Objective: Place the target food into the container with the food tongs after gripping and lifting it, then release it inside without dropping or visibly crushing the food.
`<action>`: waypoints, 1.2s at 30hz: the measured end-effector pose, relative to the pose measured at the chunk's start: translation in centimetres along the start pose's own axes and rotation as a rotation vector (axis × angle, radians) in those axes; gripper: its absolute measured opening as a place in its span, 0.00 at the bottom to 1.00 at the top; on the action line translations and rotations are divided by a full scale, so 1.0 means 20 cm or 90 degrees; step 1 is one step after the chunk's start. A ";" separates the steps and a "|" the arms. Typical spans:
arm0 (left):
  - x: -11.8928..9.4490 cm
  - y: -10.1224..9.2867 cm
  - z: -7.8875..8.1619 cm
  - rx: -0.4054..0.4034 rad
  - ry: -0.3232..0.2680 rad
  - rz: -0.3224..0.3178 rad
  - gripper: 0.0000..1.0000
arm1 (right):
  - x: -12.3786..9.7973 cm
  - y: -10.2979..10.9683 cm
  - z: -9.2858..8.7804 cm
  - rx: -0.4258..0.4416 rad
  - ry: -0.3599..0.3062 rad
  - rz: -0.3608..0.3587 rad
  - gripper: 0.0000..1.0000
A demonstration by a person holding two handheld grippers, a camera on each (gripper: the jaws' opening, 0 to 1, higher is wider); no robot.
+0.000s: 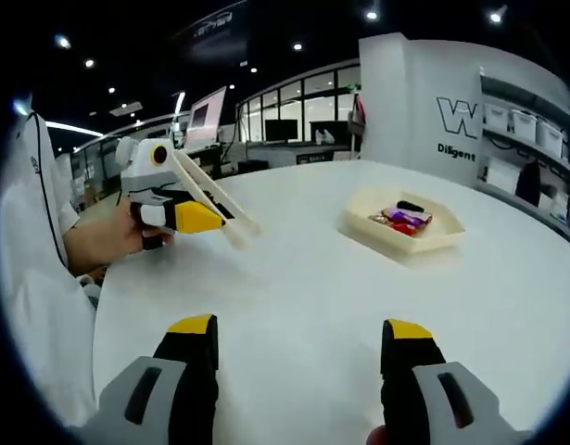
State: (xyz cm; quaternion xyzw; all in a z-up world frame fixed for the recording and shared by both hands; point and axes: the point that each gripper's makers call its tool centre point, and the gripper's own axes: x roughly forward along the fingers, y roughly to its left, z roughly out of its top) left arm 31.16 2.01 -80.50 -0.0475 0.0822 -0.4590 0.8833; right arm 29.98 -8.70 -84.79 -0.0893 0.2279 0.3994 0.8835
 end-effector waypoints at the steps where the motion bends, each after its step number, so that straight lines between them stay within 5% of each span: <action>1: 0.00 0.00 0.00 -0.002 -0.001 -0.001 0.20 | 0.00 0.00 0.00 0.000 0.000 0.000 0.69; 8: 0.01 -0.09 -0.01 -0.010 -0.008 -0.021 0.20 | -0.01 -0.01 0.03 0.001 -0.018 -0.010 0.66; 12: 0.01 -0.12 0.01 -0.066 -0.030 -0.050 0.19 | 0.00 -0.01 0.03 0.003 -0.020 -0.007 0.66; 36: -0.06 -0.10 0.13 -0.153 -0.089 -0.106 0.19 | 0.01 0.04 0.10 -0.005 -0.075 0.017 0.65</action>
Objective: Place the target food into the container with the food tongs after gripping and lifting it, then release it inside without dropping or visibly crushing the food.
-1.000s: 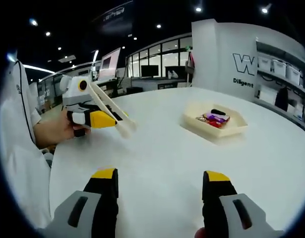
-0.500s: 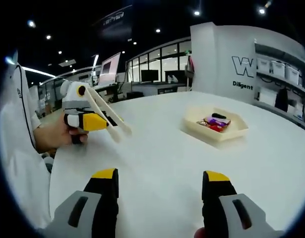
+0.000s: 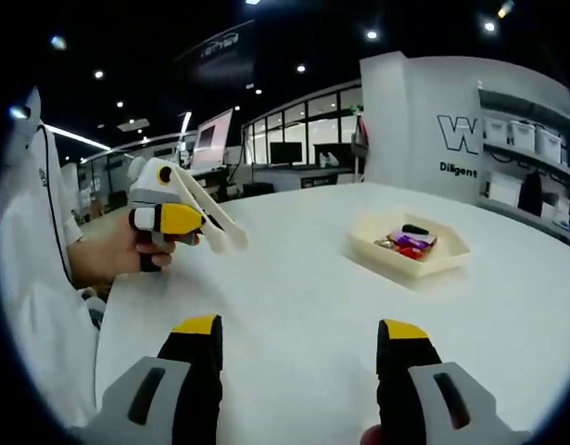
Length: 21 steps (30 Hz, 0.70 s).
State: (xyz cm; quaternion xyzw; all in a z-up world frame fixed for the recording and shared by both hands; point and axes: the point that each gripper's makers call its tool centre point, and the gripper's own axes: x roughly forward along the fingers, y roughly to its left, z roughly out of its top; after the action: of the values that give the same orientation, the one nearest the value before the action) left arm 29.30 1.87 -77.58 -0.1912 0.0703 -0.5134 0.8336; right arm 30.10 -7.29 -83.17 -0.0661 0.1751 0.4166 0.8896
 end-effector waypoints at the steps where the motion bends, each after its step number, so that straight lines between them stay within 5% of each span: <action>1: 0.00 0.00 0.00 0.003 0.001 -0.001 0.19 | 0.00 0.00 0.00 -0.002 -0.002 0.002 0.65; 12: 0.00 0.03 0.02 -0.008 -0.009 -0.014 0.18 | 0.00 0.02 0.01 -0.008 -0.017 0.015 0.65; 21: 0.02 -0.02 0.02 0.051 -0.007 -0.043 0.18 | 0.00 0.04 0.03 -0.011 -0.026 0.036 0.65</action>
State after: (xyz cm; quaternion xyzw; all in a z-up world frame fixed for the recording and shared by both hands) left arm 29.33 1.42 -77.00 -0.1629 0.0382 -0.5427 0.8231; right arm 29.54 -6.64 -82.61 -0.0601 0.1551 0.4443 0.8803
